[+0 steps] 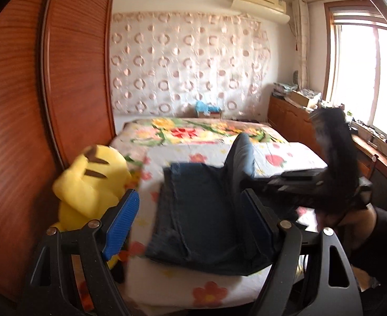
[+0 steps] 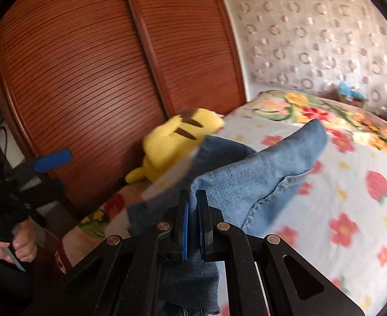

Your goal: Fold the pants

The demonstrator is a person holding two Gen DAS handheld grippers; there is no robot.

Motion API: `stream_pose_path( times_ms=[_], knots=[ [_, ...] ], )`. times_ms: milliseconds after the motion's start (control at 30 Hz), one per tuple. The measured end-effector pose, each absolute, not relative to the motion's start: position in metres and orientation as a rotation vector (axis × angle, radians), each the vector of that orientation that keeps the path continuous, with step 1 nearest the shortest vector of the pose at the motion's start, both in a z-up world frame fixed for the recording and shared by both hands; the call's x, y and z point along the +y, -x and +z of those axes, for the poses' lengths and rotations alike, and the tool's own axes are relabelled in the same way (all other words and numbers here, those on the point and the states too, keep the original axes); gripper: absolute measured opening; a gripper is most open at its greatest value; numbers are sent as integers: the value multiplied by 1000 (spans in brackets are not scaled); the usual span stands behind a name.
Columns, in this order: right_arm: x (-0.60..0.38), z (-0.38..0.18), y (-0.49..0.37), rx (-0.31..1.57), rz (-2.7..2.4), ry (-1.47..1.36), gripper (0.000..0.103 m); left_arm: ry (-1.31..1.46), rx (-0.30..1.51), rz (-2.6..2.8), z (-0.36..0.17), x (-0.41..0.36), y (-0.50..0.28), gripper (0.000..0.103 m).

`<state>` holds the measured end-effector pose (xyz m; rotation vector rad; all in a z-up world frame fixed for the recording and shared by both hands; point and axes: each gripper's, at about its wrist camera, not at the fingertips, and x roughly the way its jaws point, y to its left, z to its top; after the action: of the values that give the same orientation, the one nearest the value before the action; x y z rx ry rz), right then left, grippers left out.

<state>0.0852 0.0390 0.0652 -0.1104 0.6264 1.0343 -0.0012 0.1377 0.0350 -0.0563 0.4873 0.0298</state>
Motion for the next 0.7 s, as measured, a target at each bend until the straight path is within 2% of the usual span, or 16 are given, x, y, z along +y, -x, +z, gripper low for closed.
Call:
stream_pose_path(
  times_ms=[167, 333, 467, 533, 600, 667, 700],
  knots=[
    [91, 39, -100, 710, 1101, 137, 6, 74, 455, 53, 50, 157, 3, 80],
    [133, -10, -109, 814, 1088, 246, 6, 70, 466, 55, 47, 161, 0, 80],
    [132, -13, -115, 844, 1096, 209, 7, 61, 473, 42, 45, 155, -2, 80],
    [128, -7, -122, 849, 1097, 187, 19, 64, 479, 36, 42, 153, -4, 80],
    [123, 4, -128, 821, 1096, 178, 26, 69, 483, 30, 39, 153, -5, 80],
    [111, 14, -130, 798, 1090, 160, 40, 76, 492, 25, 34, 153, -9, 80],
    [104, 20, -133, 777, 1089, 147, 52, 78, 498, 23, 32, 153, -11, 80]
  ],
)
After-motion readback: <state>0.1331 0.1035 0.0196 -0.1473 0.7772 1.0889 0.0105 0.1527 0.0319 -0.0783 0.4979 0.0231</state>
